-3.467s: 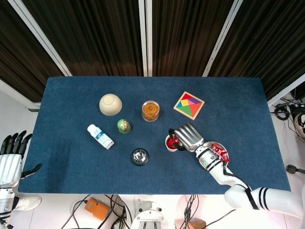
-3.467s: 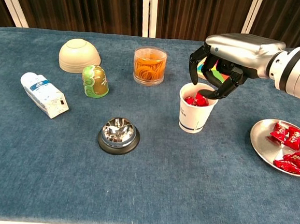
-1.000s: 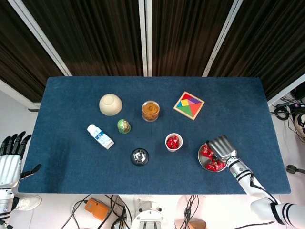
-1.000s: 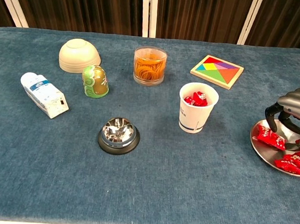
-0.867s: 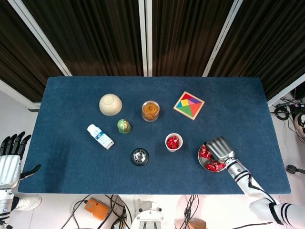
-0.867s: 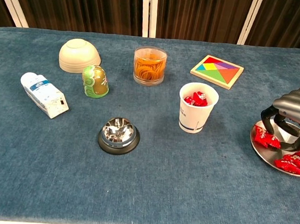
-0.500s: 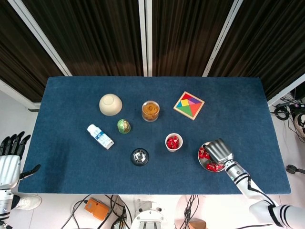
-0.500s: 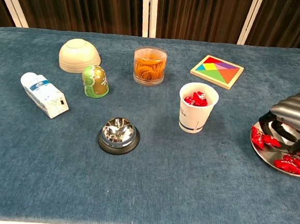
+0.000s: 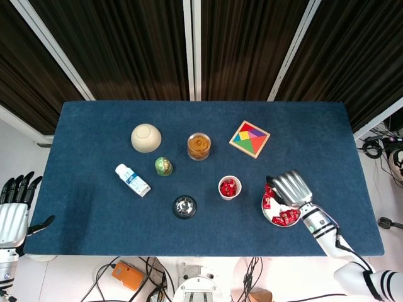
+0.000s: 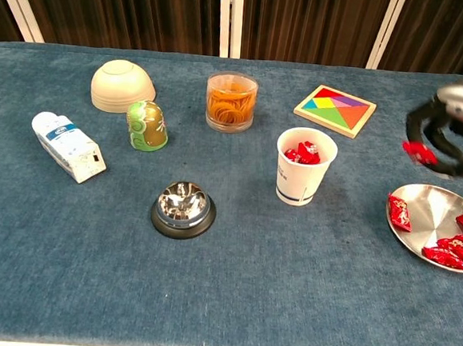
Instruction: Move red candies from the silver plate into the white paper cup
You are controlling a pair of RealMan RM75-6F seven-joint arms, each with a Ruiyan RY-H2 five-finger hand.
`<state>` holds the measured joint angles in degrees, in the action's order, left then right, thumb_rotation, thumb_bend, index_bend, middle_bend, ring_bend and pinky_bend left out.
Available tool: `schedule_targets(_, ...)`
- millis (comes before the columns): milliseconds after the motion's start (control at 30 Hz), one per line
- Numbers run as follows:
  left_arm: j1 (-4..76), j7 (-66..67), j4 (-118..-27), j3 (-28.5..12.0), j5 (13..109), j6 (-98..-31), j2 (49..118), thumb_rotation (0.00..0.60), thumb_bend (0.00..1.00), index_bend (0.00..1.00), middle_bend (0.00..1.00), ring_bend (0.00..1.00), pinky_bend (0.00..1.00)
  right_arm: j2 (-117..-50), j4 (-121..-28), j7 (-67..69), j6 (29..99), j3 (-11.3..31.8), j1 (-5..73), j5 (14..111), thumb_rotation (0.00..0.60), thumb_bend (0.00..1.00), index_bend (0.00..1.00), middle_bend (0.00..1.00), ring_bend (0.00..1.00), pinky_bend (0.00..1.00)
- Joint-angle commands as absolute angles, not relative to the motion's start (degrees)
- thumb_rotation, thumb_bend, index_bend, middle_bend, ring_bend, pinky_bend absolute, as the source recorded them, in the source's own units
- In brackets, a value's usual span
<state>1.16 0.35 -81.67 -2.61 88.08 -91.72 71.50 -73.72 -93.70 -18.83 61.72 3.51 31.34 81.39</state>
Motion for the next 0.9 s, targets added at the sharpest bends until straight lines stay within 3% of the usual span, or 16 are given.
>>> schedule_targets(33, 1.30, 0.73, -82.13, -2.67, 88.22, -91.73, 71.30, 0.600, 0.00, 0.09, 0.01, 0.00, 0.00, -72.66, -97.61, -19.98, 58.71, 7.20, 35.15, 79.56, 0.600, 0.81, 0.72, 0.83, 1.00, 1.00)
schedule_targets(267, 1.28, 1.12, -82.63, -2.70, 87.92, -91.57, 71.01, 0.600, 0.00, 0.09, 0.01, 0.00, 0.00, -76.26, -98.16, -28.60, 52.23, 10.06, 41.29, 71.88, 0.600, 0.81, 0.72, 0.83, 1.00, 1.00)
schedule_targets(567, 1.34, 0.92, -82.27, -2.66, 87.71, -91.27, 71.26, 0.600, 0.00, 0.09, 0.01, 0.00, 0.00, -81.01, -96.54, -33.60, 50.44, 9.75, 45.12, 67.08, 0.600, 0.78, 0.69, 0.83, 1.00, 1.00)
schedule_targets(900, 1.19, 0.46, -81.73, -2.64, 87.47, -91.30, 71.50, 0.600, 0.00, 0.09, 0.01, 0.00, 0.00, -82.04, -96.12, -34.74, 51.43, 8.48, 46.22, 66.00, 0.600, 0.46, 0.60, 0.83, 1.00, 1.00)
